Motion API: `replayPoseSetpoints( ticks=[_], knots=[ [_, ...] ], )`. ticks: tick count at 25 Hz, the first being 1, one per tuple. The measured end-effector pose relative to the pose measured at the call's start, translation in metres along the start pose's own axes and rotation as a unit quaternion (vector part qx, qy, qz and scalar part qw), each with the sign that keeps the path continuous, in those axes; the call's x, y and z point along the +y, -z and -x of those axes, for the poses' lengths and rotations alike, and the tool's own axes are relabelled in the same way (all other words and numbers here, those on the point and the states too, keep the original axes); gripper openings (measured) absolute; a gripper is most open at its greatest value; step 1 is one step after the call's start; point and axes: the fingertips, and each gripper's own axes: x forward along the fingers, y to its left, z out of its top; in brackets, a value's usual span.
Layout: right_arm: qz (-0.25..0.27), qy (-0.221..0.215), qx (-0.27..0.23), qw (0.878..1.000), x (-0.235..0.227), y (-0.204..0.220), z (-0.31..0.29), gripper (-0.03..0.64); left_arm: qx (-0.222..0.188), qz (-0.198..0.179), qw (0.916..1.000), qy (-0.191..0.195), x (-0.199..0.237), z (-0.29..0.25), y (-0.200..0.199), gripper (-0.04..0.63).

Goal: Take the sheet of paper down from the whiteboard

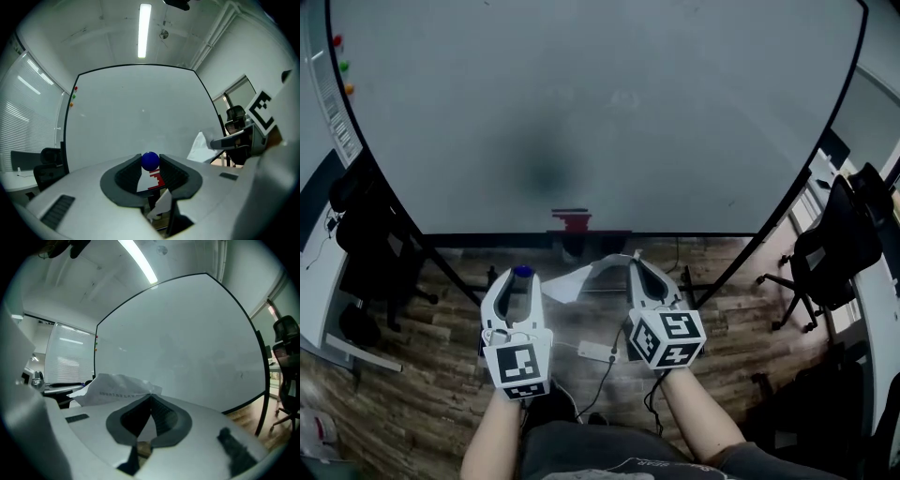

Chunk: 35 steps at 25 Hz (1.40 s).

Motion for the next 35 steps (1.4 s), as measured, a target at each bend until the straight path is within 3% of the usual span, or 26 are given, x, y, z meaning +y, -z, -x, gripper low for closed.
replayPoseSetpoints(
  ticks=[11, 19, 25, 35],
  knots=[
    [0.008, -0.023, 0.035, 0.999, 0.005, 0.038, 0.023, 0.021, 0.026, -0.015, 0.9995, 0.008, -0.029, 0.026, 0.012, 0.124],
    [-0.002, -0.012, 0.052, 0.999, 0.006, 0.059, 0.034, 0.021, 0.046, 0.004, 0.9987, 0.019, -0.031, 0.041, 0.033, 0.124],
    [0.007, -0.008, 0.067, 0.998, 0.039, 0.077, 0.058, 0.021, 0.055, 0.025, 0.9979, 0.023, -0.014, 0.077, 0.045, 0.124],
    [0.010, 0.032, 0.073, 0.997, 0.099, 0.101, 0.129, 0.021, 0.051, 0.025, 0.9970, 0.052, 0.016, 0.157, 0.052, 0.124]
  ],
)
